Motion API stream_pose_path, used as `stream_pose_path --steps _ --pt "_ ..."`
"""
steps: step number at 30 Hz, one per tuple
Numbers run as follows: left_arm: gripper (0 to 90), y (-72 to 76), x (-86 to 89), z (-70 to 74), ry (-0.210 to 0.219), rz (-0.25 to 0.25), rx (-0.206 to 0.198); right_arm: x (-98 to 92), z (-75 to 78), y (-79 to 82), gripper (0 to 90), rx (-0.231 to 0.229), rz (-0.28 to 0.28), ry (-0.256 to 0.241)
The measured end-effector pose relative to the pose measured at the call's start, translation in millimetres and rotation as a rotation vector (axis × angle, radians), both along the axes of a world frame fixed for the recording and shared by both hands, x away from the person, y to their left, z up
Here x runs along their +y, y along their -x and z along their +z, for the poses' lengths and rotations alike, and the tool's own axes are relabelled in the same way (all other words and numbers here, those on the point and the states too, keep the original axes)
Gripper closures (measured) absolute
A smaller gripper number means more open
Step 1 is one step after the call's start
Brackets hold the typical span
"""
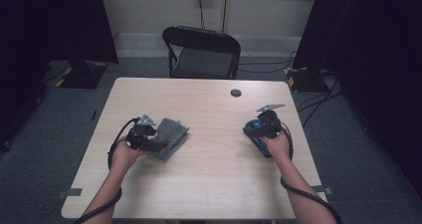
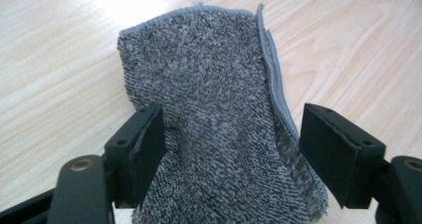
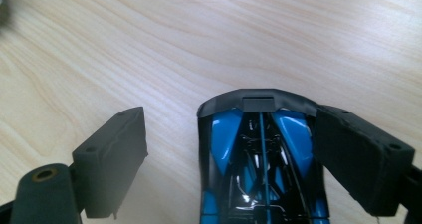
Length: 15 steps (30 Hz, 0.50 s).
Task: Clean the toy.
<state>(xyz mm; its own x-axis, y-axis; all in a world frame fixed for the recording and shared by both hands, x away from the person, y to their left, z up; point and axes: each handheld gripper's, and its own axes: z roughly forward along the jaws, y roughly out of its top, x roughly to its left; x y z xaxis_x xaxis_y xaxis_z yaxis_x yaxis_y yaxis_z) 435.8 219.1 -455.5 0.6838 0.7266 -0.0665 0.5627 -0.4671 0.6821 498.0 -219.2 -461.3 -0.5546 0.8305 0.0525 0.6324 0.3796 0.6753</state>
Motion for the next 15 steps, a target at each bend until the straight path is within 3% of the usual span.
stream_pose_path --steps 10,15 --pt "21.0 1.8 3.3 2.1 0.024 -0.012 -0.009 10.7 6.0 4.0 12.8 -0.011 0.049 -0.036" --pt "21.1 4.2 4.6 3.9 0.023 -0.008 -0.011 18.1 10.3 5.9 13.6 -0.027 0.059 -0.021"
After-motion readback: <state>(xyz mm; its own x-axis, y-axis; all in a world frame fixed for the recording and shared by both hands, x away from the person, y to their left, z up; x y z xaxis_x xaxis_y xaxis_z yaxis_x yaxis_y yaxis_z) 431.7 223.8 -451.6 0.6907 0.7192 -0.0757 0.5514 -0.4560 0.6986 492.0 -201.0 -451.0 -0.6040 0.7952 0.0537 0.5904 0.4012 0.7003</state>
